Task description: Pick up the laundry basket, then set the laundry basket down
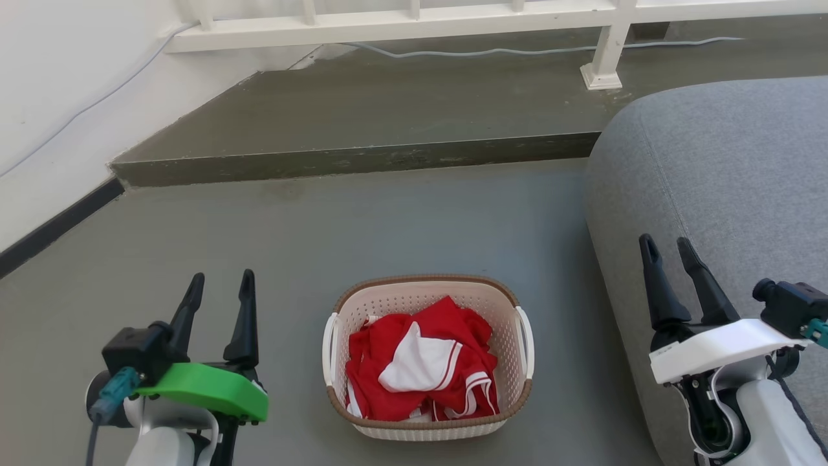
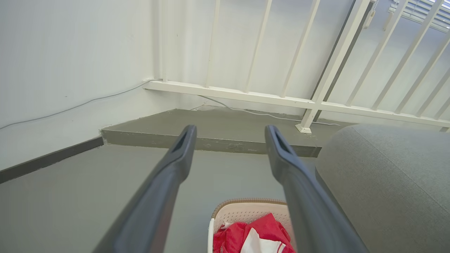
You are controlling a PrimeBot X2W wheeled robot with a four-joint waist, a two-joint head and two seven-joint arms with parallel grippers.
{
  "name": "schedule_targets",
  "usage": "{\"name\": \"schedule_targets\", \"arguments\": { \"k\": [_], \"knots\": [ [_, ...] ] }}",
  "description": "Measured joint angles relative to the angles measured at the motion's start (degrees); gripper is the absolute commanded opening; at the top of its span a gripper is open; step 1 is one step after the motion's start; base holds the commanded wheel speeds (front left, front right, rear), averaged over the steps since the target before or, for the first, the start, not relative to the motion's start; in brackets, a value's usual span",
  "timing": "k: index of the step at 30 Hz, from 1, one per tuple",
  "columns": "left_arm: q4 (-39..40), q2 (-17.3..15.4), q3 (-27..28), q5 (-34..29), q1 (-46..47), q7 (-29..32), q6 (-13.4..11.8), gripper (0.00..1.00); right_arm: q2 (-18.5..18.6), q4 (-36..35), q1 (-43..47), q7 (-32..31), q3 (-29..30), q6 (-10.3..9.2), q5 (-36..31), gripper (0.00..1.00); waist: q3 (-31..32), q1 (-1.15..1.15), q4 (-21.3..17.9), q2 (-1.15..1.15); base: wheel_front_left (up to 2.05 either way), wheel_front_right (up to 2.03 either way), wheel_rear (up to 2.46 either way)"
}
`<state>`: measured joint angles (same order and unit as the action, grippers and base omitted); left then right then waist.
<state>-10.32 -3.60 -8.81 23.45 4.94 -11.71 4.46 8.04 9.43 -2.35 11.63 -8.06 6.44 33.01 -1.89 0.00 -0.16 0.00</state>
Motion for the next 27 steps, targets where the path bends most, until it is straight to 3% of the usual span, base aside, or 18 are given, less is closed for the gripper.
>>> {"name": "schedule_targets", "arguments": {
  "k": [14, 27],
  "knots": [
    [0.2, 0.5, -0.9, -10.0, 0.5, -2.6, 0.0, 1.00, -0.8, -0.1, -0.6, 2.6, -0.3, 0.01, -10.5, 1.00, 0.0, 0.00, -0.2, 0.00, 0.00, 0.00, 0.00],
    [0.0, 0.7, -0.6, -10.1, 1.0, -2.6, 0.1, 1.00, -1.7, 0.2, -0.6, 2.7, 0.5, 0.02, -11.9, 1.00, 0.0, 0.00, -0.3, 0.00, 0.00, 0.00, 0.00]
  ]
}}
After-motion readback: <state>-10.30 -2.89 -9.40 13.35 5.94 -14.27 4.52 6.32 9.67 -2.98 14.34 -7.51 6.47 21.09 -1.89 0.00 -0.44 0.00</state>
